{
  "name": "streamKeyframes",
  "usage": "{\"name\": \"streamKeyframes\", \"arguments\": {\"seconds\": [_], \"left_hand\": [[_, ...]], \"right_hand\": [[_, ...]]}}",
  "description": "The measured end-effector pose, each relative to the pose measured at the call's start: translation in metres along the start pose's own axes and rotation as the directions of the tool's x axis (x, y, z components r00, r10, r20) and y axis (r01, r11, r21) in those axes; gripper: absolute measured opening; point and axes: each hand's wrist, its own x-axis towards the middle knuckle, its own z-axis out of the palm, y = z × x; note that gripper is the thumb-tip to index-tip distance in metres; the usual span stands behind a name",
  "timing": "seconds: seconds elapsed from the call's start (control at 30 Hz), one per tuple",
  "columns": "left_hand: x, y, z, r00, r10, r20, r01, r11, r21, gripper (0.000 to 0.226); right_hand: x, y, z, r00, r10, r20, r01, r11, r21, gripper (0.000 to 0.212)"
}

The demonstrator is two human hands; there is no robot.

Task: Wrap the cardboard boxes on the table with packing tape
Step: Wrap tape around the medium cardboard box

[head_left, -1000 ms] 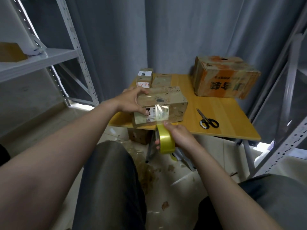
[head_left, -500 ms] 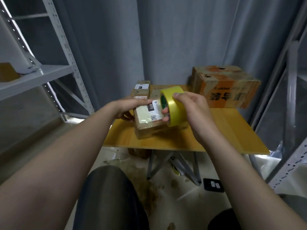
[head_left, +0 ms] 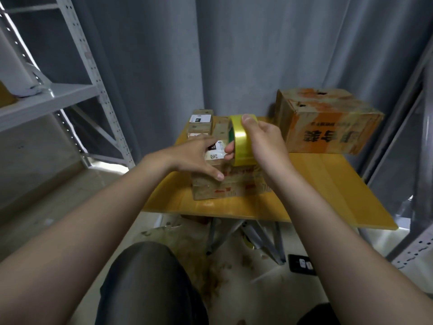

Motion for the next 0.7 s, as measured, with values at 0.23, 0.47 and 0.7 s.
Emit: {"name": "streamKeyframes", "arguments": {"seconds": [0.23, 0.47, 0.7], "left_hand": [[0.008, 0.009, 0.028, 0.963, -0.065, -0.261, 0.086, 0.994, 0.069, 0.093], [0.006, 0.012, 0.027, 0.958, -0.054, -0.283, 0.060, 0.998, 0.012, 0.045], [0.009, 0.019, 0.023, 0.961, -0.096, -0.258, 0.107, 0.994, 0.030, 0.093]], "right_hand": [[0.004, -0.011, 0.005, 0.999, 0.025, -0.025, -0.029, 0.981, -0.192, 0.064], [-0.007, -0.027, 0.004, 0.995, 0.078, -0.070, -0.091, 0.975, -0.202, 0.056], [-0.056, 0.003, -0.010, 0.963, 0.268, 0.039, -0.264, 0.961, -0.077, 0.047]]}}
